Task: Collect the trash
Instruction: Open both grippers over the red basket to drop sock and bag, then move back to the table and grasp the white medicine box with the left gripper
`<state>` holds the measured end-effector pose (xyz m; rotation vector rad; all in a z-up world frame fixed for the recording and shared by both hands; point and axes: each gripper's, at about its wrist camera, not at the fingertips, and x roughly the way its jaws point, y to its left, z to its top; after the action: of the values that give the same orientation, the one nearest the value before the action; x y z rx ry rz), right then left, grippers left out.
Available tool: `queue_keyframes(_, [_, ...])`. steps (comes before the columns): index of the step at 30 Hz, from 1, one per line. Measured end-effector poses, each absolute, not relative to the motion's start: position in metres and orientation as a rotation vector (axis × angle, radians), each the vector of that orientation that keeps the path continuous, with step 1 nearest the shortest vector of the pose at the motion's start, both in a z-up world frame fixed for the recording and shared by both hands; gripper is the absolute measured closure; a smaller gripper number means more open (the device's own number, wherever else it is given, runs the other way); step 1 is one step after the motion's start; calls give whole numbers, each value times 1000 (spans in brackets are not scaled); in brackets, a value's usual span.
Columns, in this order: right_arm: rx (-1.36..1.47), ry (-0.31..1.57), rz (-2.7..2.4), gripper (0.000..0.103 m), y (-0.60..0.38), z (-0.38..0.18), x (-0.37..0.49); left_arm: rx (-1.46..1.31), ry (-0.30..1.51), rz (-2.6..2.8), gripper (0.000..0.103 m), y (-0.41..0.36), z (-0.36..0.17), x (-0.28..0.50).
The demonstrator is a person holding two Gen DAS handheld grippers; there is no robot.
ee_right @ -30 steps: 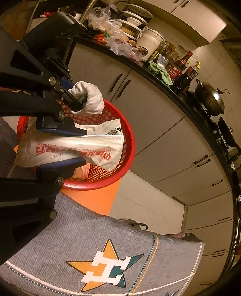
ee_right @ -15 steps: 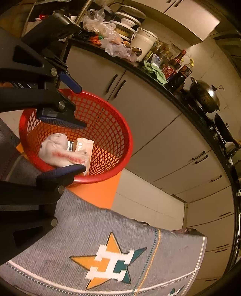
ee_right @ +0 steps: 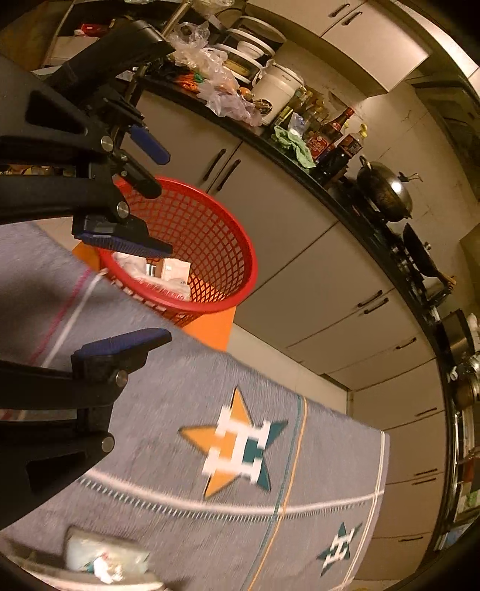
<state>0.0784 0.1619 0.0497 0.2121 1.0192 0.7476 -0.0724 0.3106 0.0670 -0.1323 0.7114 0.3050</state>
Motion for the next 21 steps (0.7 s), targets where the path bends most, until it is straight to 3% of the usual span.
queue_keyframes(21, [287,929,674,60,4,70,17,14,718,144,31,176,88,-74])
